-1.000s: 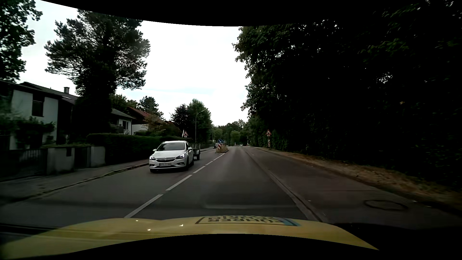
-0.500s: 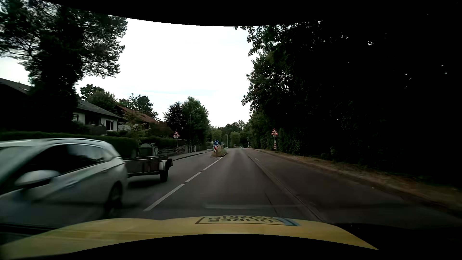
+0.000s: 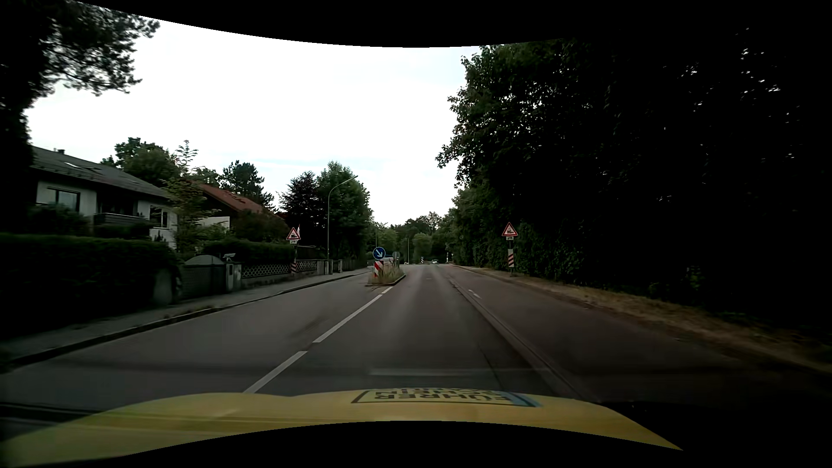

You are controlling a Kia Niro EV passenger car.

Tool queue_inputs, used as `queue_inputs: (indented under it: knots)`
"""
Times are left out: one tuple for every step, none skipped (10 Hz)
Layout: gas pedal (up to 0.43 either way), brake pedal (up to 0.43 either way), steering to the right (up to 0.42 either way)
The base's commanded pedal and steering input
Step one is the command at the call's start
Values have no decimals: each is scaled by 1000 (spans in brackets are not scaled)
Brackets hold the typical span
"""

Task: Follow the waypoints while adhering to traffic rules and regulations

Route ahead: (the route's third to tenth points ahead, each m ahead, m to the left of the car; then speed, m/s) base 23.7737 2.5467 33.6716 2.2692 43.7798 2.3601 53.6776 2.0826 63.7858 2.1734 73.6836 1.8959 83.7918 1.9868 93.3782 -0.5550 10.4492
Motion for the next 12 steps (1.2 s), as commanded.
queue_inputs:
  knots:
    - [59,0,0]
    - [59,0,0]
    - [47,0,0]
    - [47,0,0]
    - [47,0,0]
    - [47,0,1]
    - [47,0,2]
    - [47,0,2]
    - [47,0,2]
    - [59,0,2]
    - [59,0,2]
    - [59,0,2]
